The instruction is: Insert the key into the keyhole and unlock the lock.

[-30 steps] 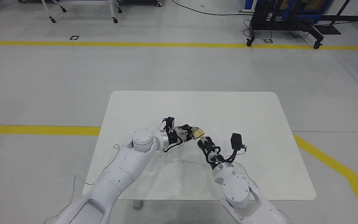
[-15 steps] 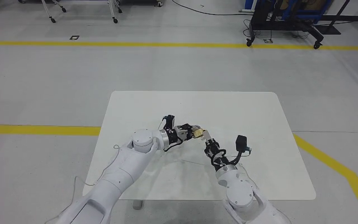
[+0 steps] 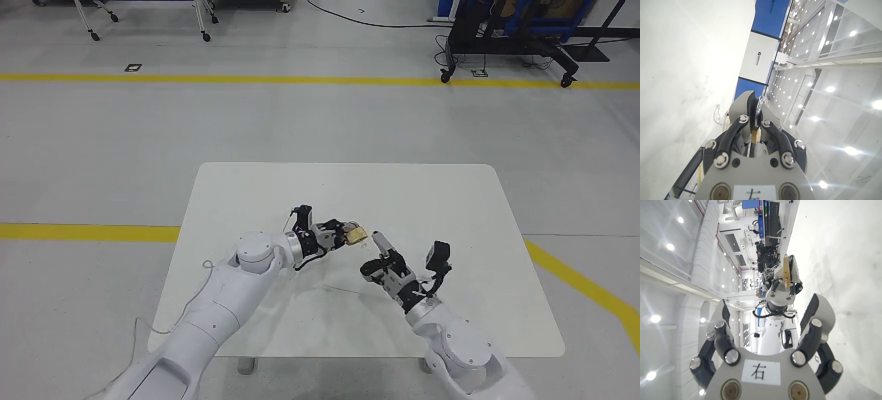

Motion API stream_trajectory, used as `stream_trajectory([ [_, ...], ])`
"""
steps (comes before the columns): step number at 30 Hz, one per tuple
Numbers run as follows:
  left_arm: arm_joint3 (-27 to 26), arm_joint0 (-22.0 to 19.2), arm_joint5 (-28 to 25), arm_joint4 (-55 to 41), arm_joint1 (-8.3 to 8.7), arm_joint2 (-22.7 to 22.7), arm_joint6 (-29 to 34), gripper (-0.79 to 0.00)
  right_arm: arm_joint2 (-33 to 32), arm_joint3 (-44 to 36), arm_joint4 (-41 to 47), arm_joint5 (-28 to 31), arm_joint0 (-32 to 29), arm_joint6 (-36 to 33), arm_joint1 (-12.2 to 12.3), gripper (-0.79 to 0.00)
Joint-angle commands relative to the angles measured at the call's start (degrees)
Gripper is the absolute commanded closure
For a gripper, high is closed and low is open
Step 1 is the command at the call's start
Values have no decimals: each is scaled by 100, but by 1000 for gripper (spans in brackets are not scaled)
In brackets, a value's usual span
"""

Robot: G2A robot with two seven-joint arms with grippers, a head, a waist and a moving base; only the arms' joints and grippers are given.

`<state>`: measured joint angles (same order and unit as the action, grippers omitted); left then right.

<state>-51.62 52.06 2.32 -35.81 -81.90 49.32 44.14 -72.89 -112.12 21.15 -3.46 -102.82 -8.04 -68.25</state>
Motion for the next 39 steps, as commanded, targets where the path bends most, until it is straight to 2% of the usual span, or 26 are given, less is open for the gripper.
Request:
stream_trajectory([
  [1,37,-8,214,-129,-10,32,7,0,-167,-35,116,56,-89,-325,26,0],
  [8,134,-4,936,-1002,-59,224,429,0,-105,152,74,751,64,-765,18,0],
  [11,184,-18,1101,-1191,-72,267,572,0,41,433,-131,1385,222,-682,-19,0],
  [14,220,-34,1153,-1241,-81,282,633,0,232,666,-269,1739,347,-563,-61,0],
  [31,254,-48,1173,-1076,-97,279,757,0,613,1307,-323,1709,861,-44,-212,0],
  [35,177,-37,850,-955,-89,302,838,0,542,1186,-203,1831,705,-110,-207,0],
  [37,135,-15,561,-849,-81,321,838,0,393,1049,54,1871,548,-349,-180,-197],
  [39,92,2,318,-725,-77,323,830,0,178,933,339,1861,379,-654,-141,-237],
])
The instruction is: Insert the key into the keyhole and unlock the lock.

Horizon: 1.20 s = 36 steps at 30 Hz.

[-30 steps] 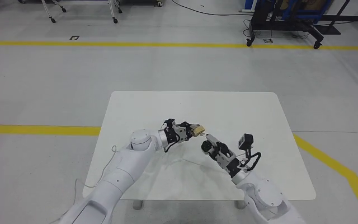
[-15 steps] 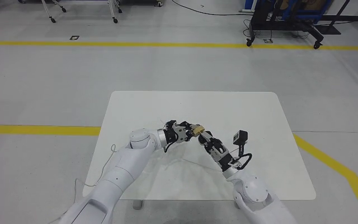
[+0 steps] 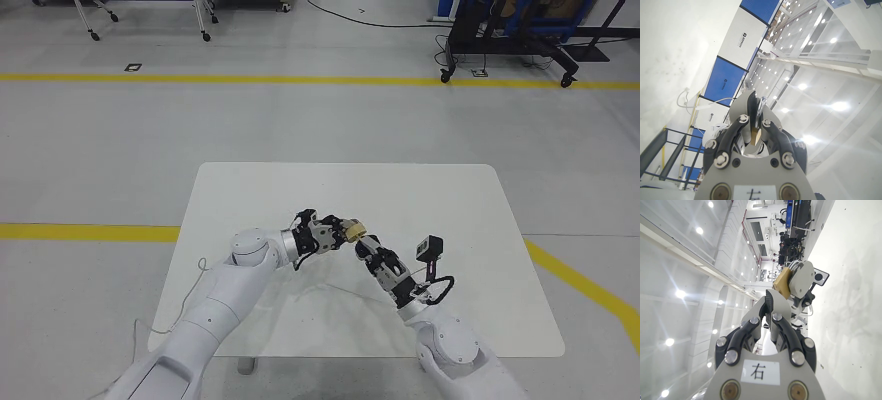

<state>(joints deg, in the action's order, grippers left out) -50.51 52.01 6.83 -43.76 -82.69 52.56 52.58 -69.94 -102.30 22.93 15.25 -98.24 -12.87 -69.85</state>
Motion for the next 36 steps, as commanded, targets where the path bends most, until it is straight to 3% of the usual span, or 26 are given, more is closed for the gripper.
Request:
stream_trajectory([
  [1,-38,7,-248,159,5,-4,-47,0,-221,-98,325,-36,-157,-345,38,-262],
  [4,-86,-1,-529,440,13,-32,-109,0,-470,-215,800,-301,-315,-857,88,-305],
  [8,-129,7,-749,649,12,-63,-124,0,-714,-123,1332,-892,-258,-1383,135,-299],
  [14,-163,16,-997,818,6,-79,-92,0,-708,135,1683,-1634,105,-1468,133,-339],
  [19,-177,27,-1055,852,1,-71,-47,0,-575,323,1763,-1920,377,-1412,110,-308],
  [23,-185,38,-1103,840,-1,-37,-39,0,-529,407,1820,-1926,469,-1435,98,-228],
  [29,-194,52,-1141,847,-7,-8,-48,0,-556,467,1918,-1878,466,-1485,94,-200],
  [30,-191,55,-1144,841,-8,-2,-53,0,-560,468,1925,-1870,458,-1501,95,-175],
  [32,-191,53,-1145,857,-10,3,-62,0,-566,473,1943,-1853,447,-1535,95,0],
  [36,-190,48,-1162,906,-12,14,-81,0,-559,524,1983,-1884,465,-1580,94,0],
])
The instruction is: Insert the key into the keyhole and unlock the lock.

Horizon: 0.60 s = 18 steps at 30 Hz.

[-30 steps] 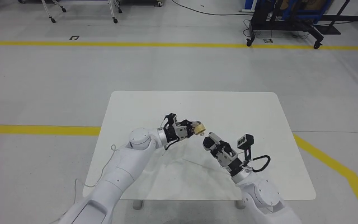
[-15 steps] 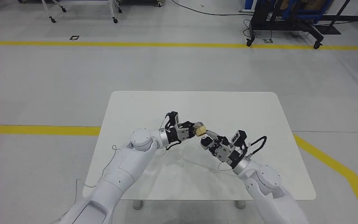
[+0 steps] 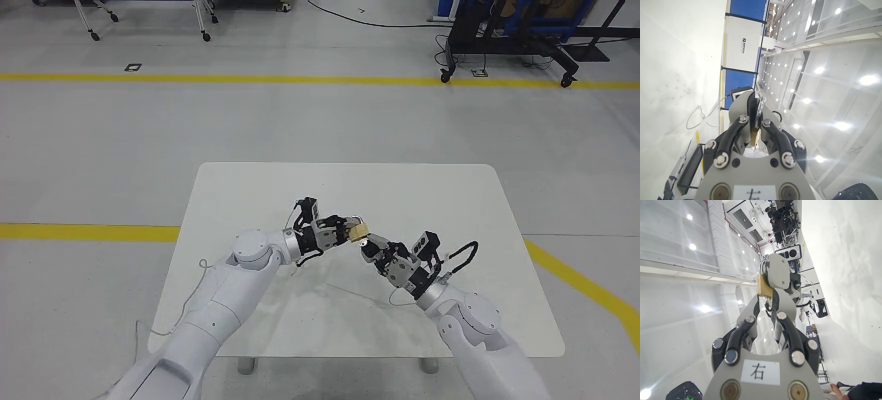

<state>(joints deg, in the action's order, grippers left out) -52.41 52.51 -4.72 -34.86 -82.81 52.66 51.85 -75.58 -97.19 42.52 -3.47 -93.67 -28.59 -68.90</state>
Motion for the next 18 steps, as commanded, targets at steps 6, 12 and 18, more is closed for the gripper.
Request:
stream_trajectory([
  [6,11,-3,-42,17,1,54,-12,0,29,66,77,36,38,-13,-13,0],
  [12,-2,11,-105,37,-5,77,-39,0,5,49,137,129,-48,-98,-12,-68],
  [18,-12,14,-191,120,-8,84,-43,0,-22,28,168,141,-97,-144,-8,-102],
])
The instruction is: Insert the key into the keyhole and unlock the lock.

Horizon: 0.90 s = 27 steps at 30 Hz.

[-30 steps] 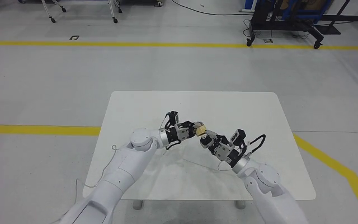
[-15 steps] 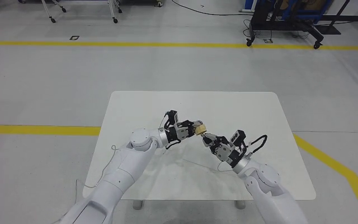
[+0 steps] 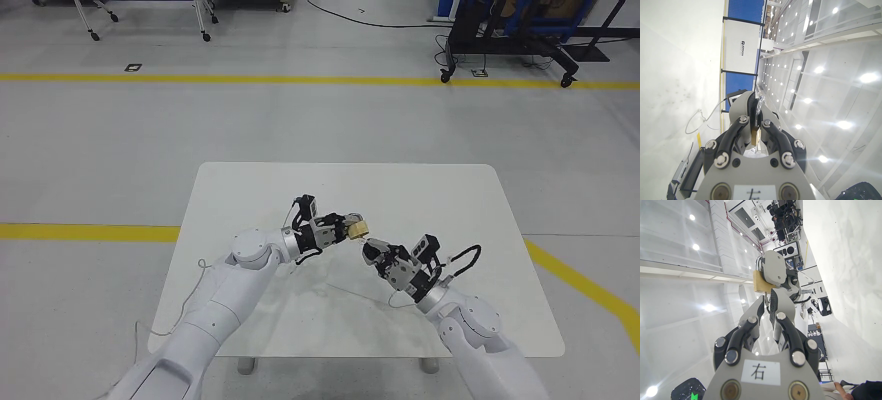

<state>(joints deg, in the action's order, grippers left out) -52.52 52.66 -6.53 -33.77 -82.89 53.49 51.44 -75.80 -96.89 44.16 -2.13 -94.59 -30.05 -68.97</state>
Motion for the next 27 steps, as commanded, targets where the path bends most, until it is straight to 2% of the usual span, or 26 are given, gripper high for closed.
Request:
stream_trajectory([
  [1,-2,1,-14,12,-2,4,-4,0,4,-5,10,0,-9,5,-1,-111],
  [8,-12,17,-18,11,-12,7,49,0,94,-35,-31,-68,54,10,-12,-71],
  [11,-29,22,-55,49,-13,5,67,0,151,-12,-4,-124,115,42,-23,0],
  [18,-108,10,-378,205,-7,14,201,0,54,150,670,-260,170,-27,-47,0],
  [27,-275,41,-1105,380,5,31,480,0,-405,351,1725,-1265,178,-874,25,0],
])
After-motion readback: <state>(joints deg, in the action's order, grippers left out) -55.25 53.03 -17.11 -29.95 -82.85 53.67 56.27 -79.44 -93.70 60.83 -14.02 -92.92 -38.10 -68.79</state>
